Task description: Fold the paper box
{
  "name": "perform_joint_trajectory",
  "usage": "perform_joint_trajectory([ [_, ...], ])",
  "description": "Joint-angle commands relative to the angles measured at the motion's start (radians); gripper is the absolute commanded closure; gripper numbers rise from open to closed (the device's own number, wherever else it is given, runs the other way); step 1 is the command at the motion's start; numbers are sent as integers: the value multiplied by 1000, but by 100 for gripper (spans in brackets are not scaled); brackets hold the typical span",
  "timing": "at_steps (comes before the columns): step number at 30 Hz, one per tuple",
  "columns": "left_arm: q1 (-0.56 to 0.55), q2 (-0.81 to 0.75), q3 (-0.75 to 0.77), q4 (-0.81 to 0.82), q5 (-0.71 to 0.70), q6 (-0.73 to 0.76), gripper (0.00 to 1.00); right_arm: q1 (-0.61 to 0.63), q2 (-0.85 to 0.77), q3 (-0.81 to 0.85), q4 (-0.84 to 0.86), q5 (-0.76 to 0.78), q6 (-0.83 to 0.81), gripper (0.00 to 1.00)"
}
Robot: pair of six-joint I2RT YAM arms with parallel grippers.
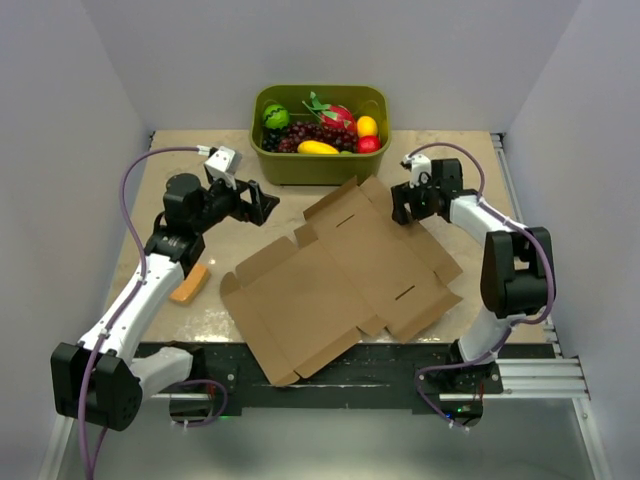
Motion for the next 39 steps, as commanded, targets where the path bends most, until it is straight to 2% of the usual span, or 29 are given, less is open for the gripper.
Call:
perform_joint_trajectory([
  [1, -4, 1, -5, 42, 18, 21, 2, -9, 5, 51, -10, -158, -34, 23],
  [6, -6, 8, -3, 39, 14, 26, 2, -27, 34, 60, -5, -232, -14, 27],
  [10, -6, 9, -5, 35, 6, 32, 2, -44, 66, 84, -33, -292, -4, 38],
  [15, -6, 17, -3, 31, 12, 36, 2, -52, 59, 97, -53, -370, -3, 59],
  [16, -6, 18, -3, 31, 13, 36, 2, -52, 48, 97, -59, -379, -3, 71],
  [18, -8, 23, -3, 33, 21, 41, 2, -52, 32, 101, -70, -410, -4, 82],
  [19, -9, 24, -3, 31, 26, 43, 2, -52, 14, 103, -76, -410, -6, 92],
  [21, -14, 32, 0, 28, 40, 47, 2, -47, -7, 114, -89, -421, -7, 99],
  [26, -23, 54, 6, 30, 79, 56, 2, 6, -107, 170, -191, -375, -43, 100],
  [31, -23, 80, 50, 44, 161, 58, 2, 124, -164, 242, -251, -297, -58, 100],
  [39, -23, 109, 136, -16, 20, 133, 1, 243, -164, 443, -345, -292, -102, 100],
])
